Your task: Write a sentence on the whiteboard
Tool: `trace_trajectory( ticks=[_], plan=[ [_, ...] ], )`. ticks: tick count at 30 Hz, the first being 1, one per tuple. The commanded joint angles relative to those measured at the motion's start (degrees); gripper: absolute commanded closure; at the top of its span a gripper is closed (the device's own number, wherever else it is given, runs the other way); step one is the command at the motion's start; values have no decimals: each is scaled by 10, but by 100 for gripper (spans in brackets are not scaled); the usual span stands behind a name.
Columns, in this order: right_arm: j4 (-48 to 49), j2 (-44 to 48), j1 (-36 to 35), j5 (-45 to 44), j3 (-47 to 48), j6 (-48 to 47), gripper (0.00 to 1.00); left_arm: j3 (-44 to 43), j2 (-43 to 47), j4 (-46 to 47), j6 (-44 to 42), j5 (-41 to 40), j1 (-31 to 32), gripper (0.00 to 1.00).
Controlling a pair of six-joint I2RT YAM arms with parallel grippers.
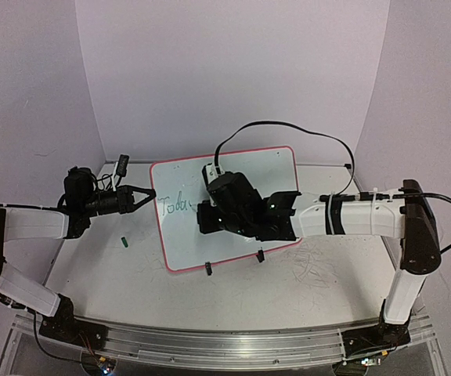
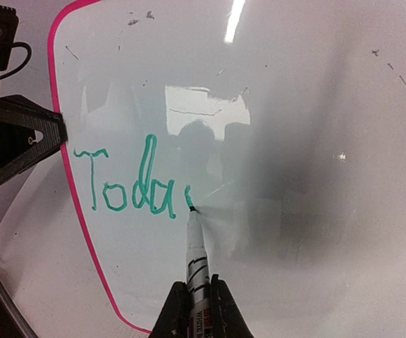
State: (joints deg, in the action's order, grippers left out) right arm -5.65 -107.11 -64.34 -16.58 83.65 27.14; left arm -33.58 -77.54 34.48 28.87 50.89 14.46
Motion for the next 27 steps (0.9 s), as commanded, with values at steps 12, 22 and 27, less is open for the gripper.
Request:
trace_trajectory(
  ticks=[12,22,27],
  plan=[
    [-23,13,27,-33,32,-20,100,-11,17,16,1,28,6,100],
    [-23,1,27,-21,40,-26,100,-11,13,16,-1,28,6,100],
    [-24,10,23,-2,13,-18,100,-12,12,16,-2,27,6,100]
  ],
)
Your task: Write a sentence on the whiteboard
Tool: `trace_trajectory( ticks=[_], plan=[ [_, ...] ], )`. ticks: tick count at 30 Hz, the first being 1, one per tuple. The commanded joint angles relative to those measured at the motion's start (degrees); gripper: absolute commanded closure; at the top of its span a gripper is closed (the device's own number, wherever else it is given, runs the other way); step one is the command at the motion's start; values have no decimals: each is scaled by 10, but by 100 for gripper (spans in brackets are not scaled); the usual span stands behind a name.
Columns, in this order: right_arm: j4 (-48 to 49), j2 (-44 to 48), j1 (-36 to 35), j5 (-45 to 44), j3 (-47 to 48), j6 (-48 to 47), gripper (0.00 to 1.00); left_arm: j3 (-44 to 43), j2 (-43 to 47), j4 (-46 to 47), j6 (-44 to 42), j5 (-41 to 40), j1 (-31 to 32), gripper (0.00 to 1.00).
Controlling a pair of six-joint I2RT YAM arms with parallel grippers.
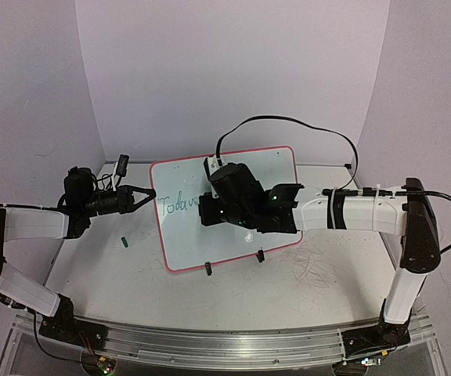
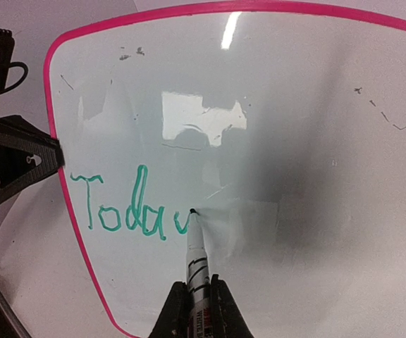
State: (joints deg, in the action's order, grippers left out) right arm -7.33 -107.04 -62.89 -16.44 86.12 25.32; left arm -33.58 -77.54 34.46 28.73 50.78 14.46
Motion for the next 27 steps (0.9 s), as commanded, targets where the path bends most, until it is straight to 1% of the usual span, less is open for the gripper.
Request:
trace_trajectory(
  ticks=[1,5,18,23,27],
  plan=[
    [-7,12,7,-3,-18,2,100,-12,11,16,-1,29,6,100],
    [-8,22,4,1,-45,13,100,-13,7,16,-1,28,6,100],
    [-10,29,-7,20,-81,29,100,-12,6,17,-2,27,6,100],
    [-10,19,-9,21,-64,26,100,-12,6,16,-2,28,6,100],
    [-3,-5,-9,30,-18,10,100,-11,8,17,-1,27,6,100]
  ],
)
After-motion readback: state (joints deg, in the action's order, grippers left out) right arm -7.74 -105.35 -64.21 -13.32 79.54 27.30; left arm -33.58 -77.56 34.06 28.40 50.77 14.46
